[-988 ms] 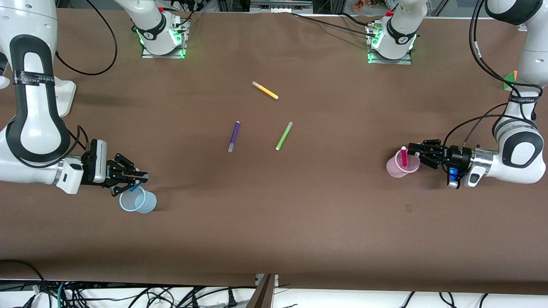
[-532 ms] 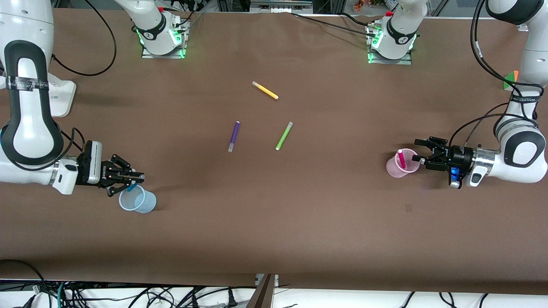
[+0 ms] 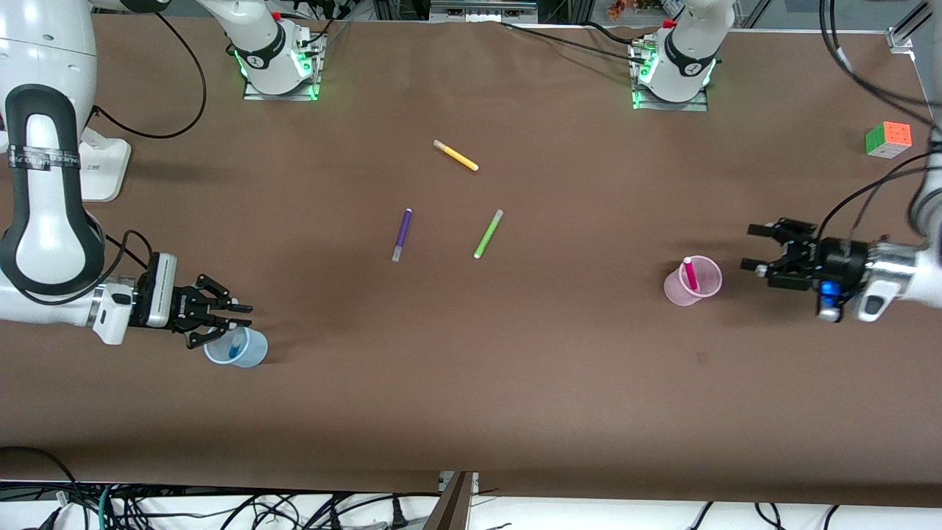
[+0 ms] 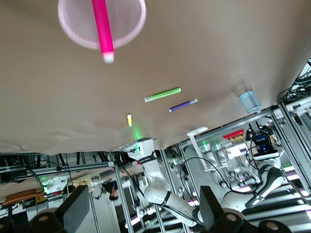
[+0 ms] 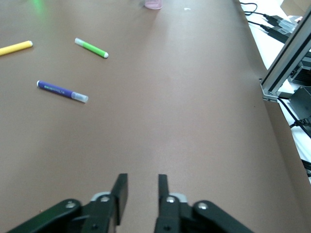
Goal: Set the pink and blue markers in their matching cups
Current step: 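Open the left gripper and lift away while the right gripper releases blue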
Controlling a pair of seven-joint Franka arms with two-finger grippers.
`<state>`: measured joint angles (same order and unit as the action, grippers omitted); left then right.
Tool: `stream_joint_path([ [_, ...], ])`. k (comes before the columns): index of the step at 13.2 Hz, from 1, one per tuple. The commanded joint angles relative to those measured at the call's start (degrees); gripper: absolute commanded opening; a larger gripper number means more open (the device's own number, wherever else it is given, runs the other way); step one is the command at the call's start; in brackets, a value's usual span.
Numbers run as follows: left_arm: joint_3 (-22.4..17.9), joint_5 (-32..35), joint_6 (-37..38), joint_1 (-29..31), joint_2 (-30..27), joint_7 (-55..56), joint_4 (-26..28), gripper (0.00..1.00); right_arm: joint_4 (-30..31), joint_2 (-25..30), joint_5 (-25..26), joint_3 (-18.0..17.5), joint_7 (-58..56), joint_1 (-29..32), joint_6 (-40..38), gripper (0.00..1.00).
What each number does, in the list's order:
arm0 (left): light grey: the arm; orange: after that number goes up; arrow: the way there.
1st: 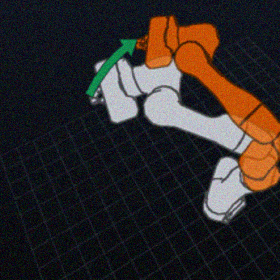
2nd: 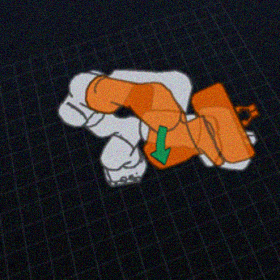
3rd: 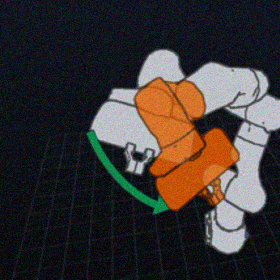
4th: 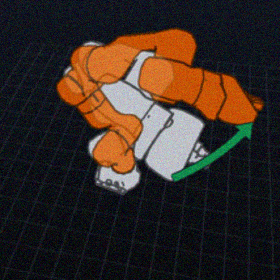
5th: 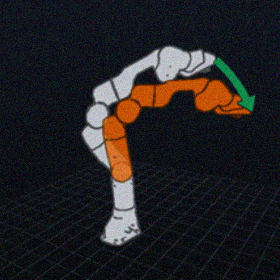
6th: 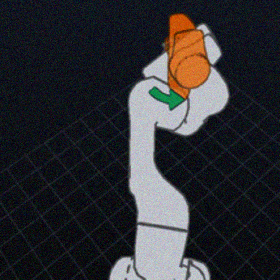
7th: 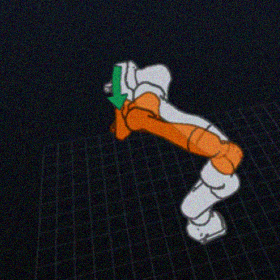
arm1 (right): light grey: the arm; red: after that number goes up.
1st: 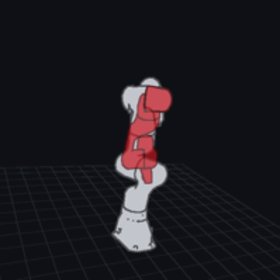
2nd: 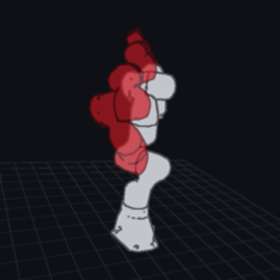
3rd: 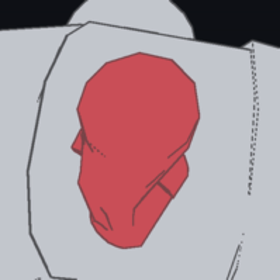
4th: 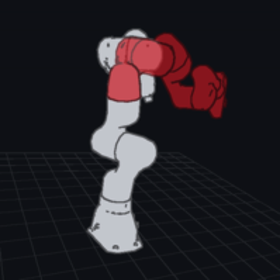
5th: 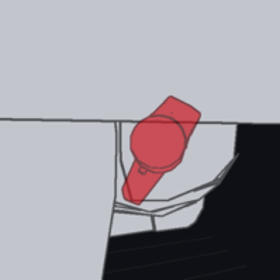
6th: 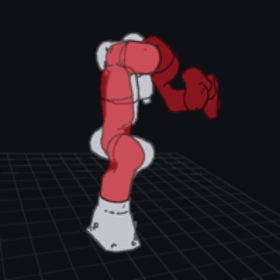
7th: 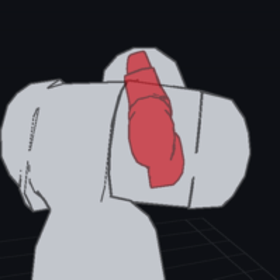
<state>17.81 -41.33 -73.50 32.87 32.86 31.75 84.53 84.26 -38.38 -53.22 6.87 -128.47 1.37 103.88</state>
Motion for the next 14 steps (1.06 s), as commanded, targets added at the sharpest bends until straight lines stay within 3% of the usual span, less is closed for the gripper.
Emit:
stream_joint_path([
  [1,0.99,6.67,0.63,-1.58,-11.2,2.7,1.95,1.0,-3.65,-0.65,-1.01,-0.62,8.1,1.01,-2.54,1.0],
  [4,5.9,18.26,-0.94,-2.55,-19.13,1.92,1.86,1.0,-7.7,-0.3,-0.31,-0.36,29.34,0.83,-3.95,1.0],
  [6,12.83,28.1,-3.83,-2.55,-22.92,0.69,1.95,1.0,-9.55,-0.3,0.3,-0.27,44.37,0.57,-3.6,1.0],
  [8,21.88,40.57,-7.43,-2.47,-24.15,-7.63,2.04,1.0,-10.6,-0.21,3.02,-0.27,57.91,0.22,-3.25,1.0],
  [9,24.44,44.11,-8.58,-2.46,-24.33,-9.24,2.04,1.0,-11.48,-0.21,4.43,-0.27,63.72,-0.05,-3.16,1.0],
  [11,25.7,44.85,-10.26,-2.46,-24.34,-9.78,1.78,1.0,-14.72,-0.21,9.24,-0.27,77.33,-0.57,-2.81,1.0],
  [14,25.35,44.85,-10.44,-2.12,-24.25,-12.05,0.46,1.0,-18.78,-0.21,21.28,-0.54,96.94,-3.03,-3.33,1.0],
])
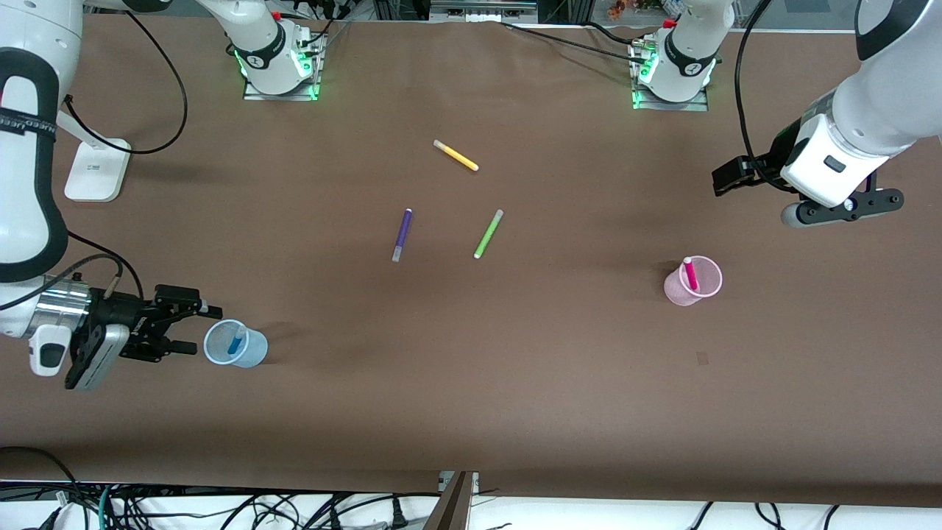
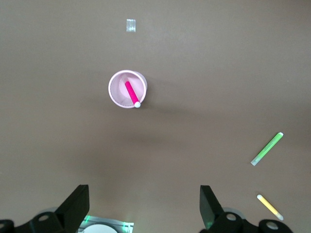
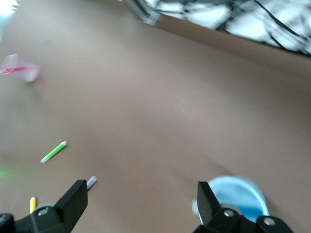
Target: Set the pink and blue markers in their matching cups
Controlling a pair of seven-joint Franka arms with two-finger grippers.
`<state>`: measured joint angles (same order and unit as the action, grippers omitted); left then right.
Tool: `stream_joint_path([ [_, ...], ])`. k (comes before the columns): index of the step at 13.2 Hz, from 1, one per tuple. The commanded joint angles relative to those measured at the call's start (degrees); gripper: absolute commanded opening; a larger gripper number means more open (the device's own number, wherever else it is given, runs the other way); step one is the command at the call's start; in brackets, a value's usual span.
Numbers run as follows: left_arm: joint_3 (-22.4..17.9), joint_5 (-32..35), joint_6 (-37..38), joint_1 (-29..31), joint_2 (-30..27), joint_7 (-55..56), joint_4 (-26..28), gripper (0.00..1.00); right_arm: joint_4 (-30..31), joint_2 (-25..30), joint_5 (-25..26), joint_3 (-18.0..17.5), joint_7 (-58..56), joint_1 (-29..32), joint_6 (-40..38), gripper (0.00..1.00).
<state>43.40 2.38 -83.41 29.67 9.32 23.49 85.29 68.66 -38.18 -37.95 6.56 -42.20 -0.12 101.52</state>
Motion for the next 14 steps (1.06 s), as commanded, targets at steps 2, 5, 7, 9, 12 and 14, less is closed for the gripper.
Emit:
stream_joint_path([
  [2,-0.42,0.96,-0.61,1.26,-0.61,-4.68,-0.3,1.0,-3.62,1.52,13.39,-0.14,18.35,-3.64,-2.28,1.0],
  [5,-0.42,0.78,-0.79,1.26,-0.61,-4.68,-0.3,1.0,-3.18,4.25,22.63,-0.4,34.5,-6.46,-5.45,1.0],
  [7,-0.94,0.26,-1.4,1.18,-1.05,-4.68,0.14,1.0,1.88,9.5,28.08,-1.01,39.9,-6.73,-7.29,1.0],
  [9,-5.57,0.26,-0.79,-2.92,-1.76,-4.85,0.14,1.0,9.35,16.53,33.61,-3.38,40.18,-6.64,-8.26,1.0],
  [12,-27.26,-1.67,0.44,-22.68,-4.12,-7.3,0.4,1.0,18.59,25.85,36.28,-4.8,40.27,-5.86,-10.02,1.0],
  [14,-32.91,-2.03,0.53,-26.76,-5.61,-9.59,1.54,1.0,23.26,30.43,36.28,-5.15,40.09,-5.24,-9.42,1.0],
])
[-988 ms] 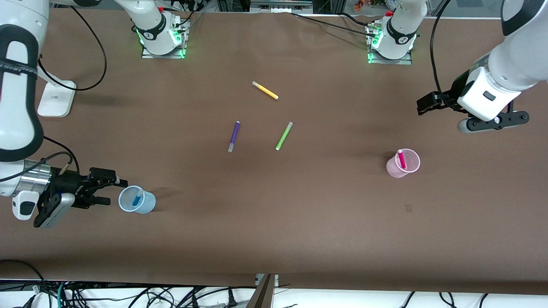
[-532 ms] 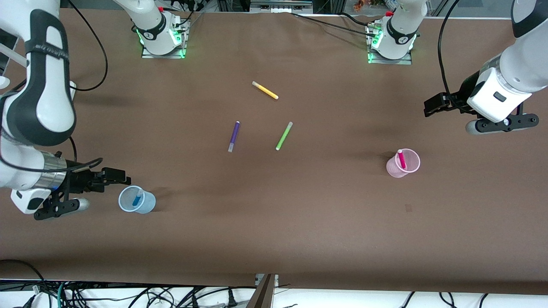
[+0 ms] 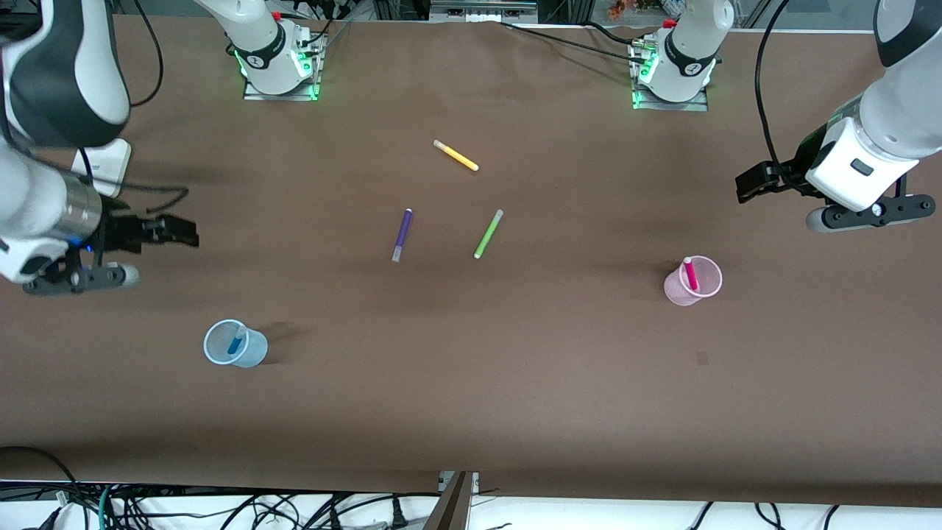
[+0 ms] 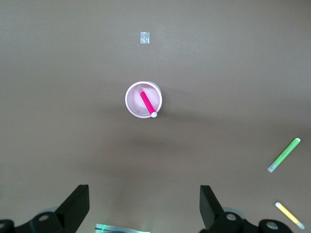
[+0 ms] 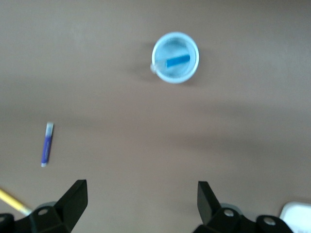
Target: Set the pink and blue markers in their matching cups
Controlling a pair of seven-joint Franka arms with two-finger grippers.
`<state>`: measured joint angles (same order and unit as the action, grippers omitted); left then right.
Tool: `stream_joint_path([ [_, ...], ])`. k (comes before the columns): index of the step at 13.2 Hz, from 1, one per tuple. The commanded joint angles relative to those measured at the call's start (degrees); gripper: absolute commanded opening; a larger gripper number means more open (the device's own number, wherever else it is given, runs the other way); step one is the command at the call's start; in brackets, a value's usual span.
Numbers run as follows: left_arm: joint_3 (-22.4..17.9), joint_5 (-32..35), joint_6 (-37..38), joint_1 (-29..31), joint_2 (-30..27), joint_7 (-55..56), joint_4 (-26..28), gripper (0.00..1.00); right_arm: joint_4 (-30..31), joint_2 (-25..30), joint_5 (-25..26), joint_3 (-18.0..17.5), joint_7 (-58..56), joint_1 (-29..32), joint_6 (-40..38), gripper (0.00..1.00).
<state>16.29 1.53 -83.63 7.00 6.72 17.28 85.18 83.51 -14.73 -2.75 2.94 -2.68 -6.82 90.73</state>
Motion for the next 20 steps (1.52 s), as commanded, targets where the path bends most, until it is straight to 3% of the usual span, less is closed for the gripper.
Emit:
stream_joint_path([
  [1,-8.18,-1.79,-0.47,-5.14,-5.12,-5.48,4.87,1.0,9.72,7.87,1.08,-1.54,0.14,2.07,1.99,1.0],
  [4,-8.82,-2.59,-6.98,-5.33,-12.69,-7.0,17.19,1.0,13.24,13.74,1.16,-1.54,0.22,4.35,2.25,1.0],
  [11,-8.38,-2.68,-6.72,-4.71,-9.62,-7.0,14.84,1.0,13.43,15.88,2.3,-1.27,0.75,6.38,-1.08,1.0],
  [20,-8.2,-2.76,-7.07,-4.89,-9.54,-7.0,14.75,1.0,6.84,11.48,3.98,-1.36,0.4,6.12,-2.84,1.0],
])
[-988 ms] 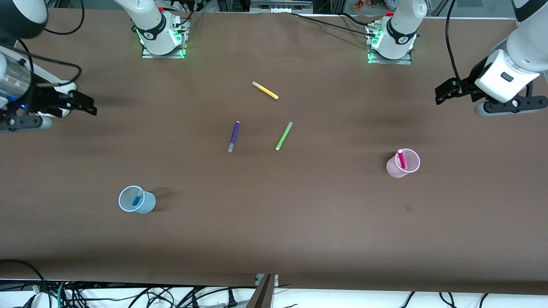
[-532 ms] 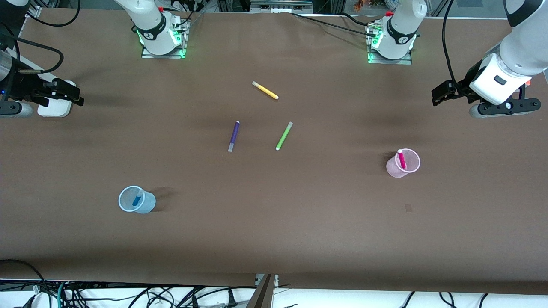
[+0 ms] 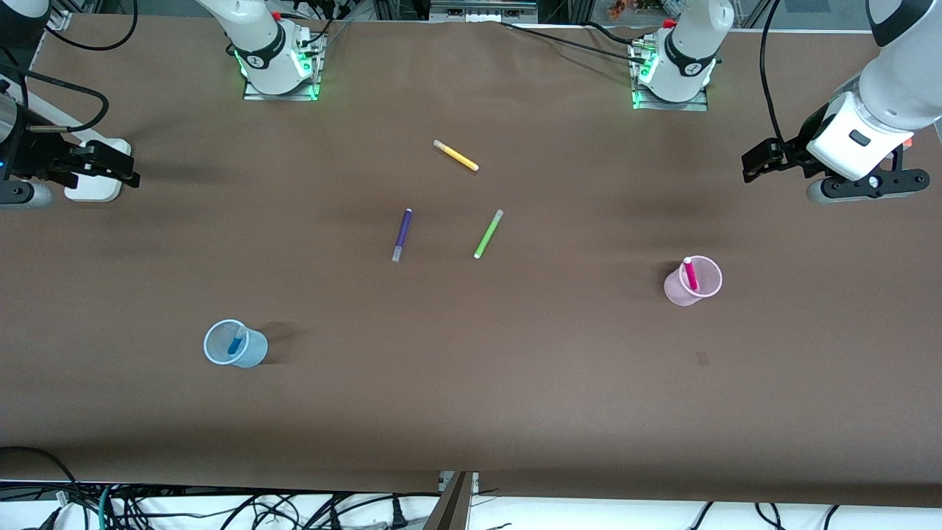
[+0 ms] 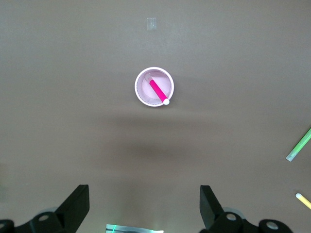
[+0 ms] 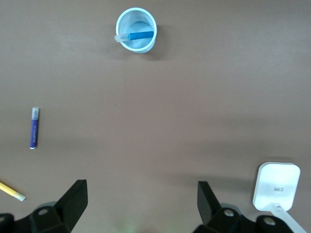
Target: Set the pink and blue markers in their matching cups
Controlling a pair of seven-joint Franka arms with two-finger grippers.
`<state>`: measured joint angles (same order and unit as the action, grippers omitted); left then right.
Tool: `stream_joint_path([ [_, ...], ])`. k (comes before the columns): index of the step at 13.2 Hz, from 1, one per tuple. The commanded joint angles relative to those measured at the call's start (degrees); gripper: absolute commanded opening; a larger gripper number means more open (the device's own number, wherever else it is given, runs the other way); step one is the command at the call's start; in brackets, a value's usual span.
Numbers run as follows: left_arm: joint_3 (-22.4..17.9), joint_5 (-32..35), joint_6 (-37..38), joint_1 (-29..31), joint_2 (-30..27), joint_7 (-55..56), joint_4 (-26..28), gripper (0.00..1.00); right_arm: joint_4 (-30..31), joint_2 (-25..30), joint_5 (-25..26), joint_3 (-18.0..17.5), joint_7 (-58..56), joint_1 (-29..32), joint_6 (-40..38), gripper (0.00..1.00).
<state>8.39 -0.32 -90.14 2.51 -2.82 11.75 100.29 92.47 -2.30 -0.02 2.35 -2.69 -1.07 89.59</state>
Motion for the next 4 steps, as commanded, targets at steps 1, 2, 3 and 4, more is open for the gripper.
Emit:
stream_joint_path([
  [1,-0.21,-0.91,-0.21,-0.4,-0.08,-1.46,-0.27,1.0,-2.11,-0.95,1.25,-0.86,0.41,0.28,-1.7,1.0],
  [2,-0.21,-0.91,-0.12,-0.32,-0.08,-1.46,-0.36,1.0,-2.11,-0.95,1.25,-0.86,0.41,0.28,-1.7,1.0],
  [3,-0.21,-0.91,-0.21,-0.23,-0.08,-1.46,-0.36,1.0,-2.11,-0.95,1.25,-0.86,0.41,0.28,-1.61,1.0],
  [4,-0.21,-0.91,-0.21,-0.23,-0.08,-1.55,-0.27,1.0,-2.11,-0.95,1.25,-0.86,0.24,0.36,-1.61,1.0],
])
